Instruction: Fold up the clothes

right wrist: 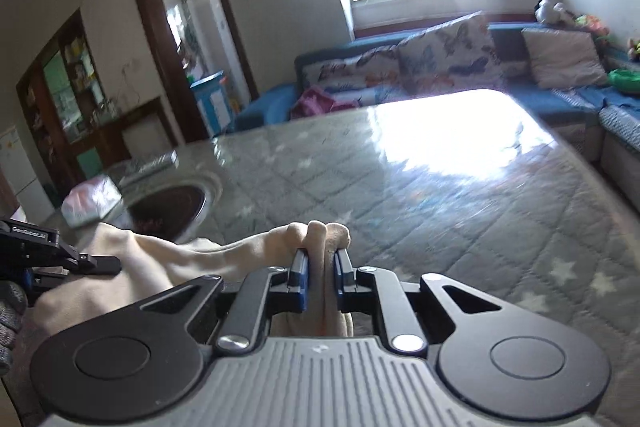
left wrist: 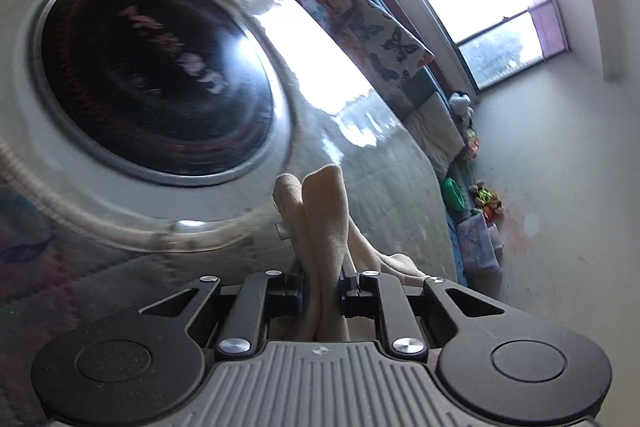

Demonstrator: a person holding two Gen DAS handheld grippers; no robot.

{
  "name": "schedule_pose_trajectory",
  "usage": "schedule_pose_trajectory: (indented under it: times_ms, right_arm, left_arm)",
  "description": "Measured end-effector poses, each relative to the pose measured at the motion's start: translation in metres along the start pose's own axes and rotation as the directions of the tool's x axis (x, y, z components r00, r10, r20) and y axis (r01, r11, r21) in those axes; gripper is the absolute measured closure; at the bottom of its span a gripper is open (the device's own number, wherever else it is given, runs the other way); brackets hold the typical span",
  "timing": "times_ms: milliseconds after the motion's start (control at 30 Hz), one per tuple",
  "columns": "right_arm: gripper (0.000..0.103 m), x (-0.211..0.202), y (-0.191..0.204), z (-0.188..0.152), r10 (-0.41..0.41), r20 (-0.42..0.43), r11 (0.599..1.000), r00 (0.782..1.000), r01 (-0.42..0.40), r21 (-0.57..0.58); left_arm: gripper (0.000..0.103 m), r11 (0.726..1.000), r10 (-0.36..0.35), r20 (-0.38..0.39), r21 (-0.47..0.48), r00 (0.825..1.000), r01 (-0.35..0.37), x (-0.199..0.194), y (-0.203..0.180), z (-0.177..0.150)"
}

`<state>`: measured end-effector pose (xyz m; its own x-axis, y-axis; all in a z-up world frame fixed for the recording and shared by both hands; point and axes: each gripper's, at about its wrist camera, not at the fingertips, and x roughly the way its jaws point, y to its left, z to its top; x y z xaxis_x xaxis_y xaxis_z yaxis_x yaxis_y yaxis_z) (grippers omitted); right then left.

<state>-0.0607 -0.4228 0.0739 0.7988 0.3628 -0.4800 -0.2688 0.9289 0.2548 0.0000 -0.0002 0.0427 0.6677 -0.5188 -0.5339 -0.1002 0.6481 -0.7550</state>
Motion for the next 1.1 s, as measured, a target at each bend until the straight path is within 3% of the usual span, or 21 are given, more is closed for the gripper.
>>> schedule_pose_trajectory:
  times_ms: [233,533,800,900,1100]
  right_arm:
    - [0.092,-0.039,-0.039,0.012,-0.137,0.056,0.991,0.989,0.137,0.011]
    - [0.092,-0.061,-0.104,0.024,-0.301,0.068,0.954,0.951,0.3,0.028]
    - [0.091,-0.043,-0.15,0.012,-0.36,-0.014,0.931,0.933,0.36,0.052]
    - [0.086,-0.036,-0.157,0.003,-0.39,-0.035,0.918,0.92,0.392,0.06]
    - [0.085,-0.041,-0.163,0.007,-0.422,-0.007,0.904,0.906,0.421,0.075]
  left_arm:
    - [0.088,0.994,-0.052,-0.071,0.095,0.996,0.059,0.047,-0.051,-0.018]
    - [0.088,0.974,-0.07,-0.152,0.205,0.986,0.101,0.113,-0.108,-0.047]
    - [0.088,0.95,0.024,-0.147,0.313,0.989,0.023,0.144,-0.121,-0.061]
    - [0.088,0.94,0.059,-0.13,0.342,0.99,-0.011,0.141,-0.117,-0.061]
    - [0.087,0.935,0.083,-0.055,0.351,0.995,-0.059,0.128,-0.121,-0.052]
